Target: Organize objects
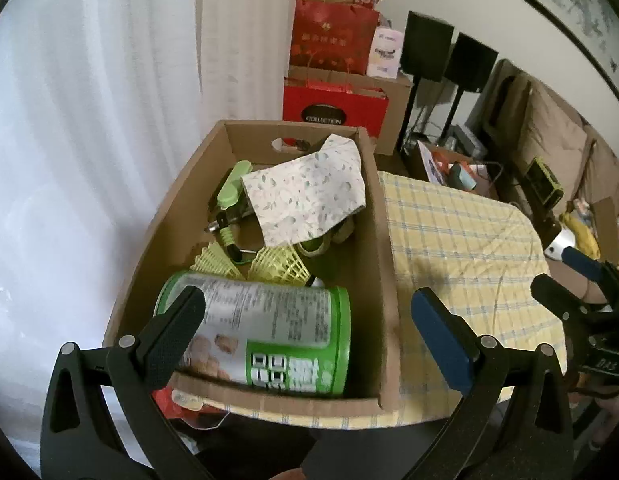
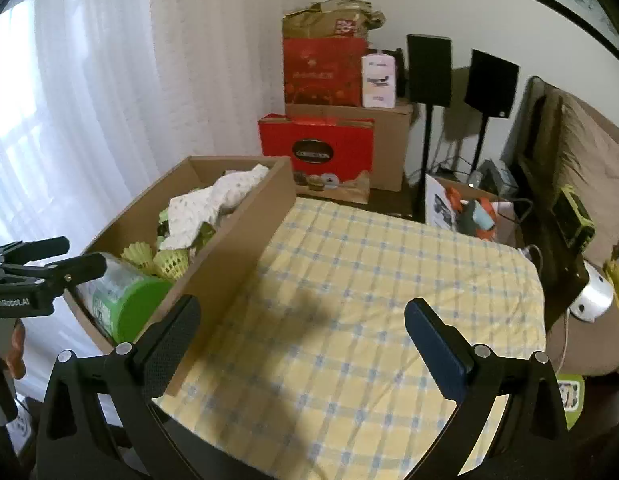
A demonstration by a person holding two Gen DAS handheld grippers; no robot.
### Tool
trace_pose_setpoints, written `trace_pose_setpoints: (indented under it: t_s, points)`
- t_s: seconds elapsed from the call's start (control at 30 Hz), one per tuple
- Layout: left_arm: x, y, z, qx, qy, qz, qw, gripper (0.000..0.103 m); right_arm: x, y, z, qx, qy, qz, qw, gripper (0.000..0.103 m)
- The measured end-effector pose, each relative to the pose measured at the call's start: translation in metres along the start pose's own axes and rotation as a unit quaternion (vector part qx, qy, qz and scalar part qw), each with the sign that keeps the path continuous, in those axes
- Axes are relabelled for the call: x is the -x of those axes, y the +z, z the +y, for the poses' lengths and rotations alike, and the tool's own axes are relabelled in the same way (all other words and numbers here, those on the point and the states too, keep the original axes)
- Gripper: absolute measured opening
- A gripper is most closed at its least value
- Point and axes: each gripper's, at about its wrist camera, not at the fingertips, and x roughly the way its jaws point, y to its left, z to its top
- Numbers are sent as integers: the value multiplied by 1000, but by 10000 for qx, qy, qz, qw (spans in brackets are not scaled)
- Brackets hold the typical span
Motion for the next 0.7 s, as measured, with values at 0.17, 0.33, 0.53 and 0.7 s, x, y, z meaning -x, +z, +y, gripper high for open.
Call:
trace_pose_setpoints:
  t_s: [0.17,0.33,0.53,0.7]
  points:
    - [16,-18,-9,-146,-93,-289,9994,103,17,-13,-1,-85,-102,-67,9999,102]
    - [26,-29,-21,-377,-51,-337,9987,103,35,-26,2,-228,-278,-182,9992,102]
    - [38,-42,-32,-438,-174,-334,9983,103,41,-45,6,-472,-230,-156,9985,102]
    - [43,-55,-37,-470,-129,-356,9982,103,48,-54,9,-375,-437,-226,9981,102]
